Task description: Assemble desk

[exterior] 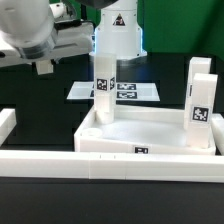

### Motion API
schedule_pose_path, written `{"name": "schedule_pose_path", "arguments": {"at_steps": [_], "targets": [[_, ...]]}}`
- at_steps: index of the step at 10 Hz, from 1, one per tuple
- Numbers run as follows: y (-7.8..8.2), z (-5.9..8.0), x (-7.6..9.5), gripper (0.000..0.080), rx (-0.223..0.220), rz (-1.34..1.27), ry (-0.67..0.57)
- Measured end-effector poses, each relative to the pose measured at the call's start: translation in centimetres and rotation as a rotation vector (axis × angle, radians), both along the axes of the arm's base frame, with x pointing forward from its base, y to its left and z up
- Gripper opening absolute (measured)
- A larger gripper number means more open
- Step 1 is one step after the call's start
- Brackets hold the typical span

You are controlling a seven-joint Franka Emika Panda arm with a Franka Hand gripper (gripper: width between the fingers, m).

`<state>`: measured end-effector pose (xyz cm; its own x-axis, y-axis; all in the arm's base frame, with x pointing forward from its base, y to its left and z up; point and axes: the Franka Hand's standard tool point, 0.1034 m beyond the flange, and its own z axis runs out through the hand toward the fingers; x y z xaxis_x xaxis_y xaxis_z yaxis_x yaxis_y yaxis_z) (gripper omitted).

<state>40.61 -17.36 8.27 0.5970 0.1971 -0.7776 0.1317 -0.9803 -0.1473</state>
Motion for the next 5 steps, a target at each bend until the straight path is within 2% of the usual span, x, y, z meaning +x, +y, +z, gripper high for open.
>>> {"name": "schedule_pose_path", "arguments": {"at_steps": [1, 2, 3, 4, 5], "targets": [[0.2, 0.3, 0.1, 0.029, 0.0, -0.011, 0.012], [0.4, 1.1, 1.3, 0.029, 0.009, -0.024, -0.033], [0.5, 2.7, 2.4, 0.029, 0.017, -0.029, -0.09], [0.1, 2.4, 3.2, 0.029, 0.014, -0.027, -0.187], [0.2, 2.4, 3.0, 0.029, 0.021, -0.037, -0.24]]}}
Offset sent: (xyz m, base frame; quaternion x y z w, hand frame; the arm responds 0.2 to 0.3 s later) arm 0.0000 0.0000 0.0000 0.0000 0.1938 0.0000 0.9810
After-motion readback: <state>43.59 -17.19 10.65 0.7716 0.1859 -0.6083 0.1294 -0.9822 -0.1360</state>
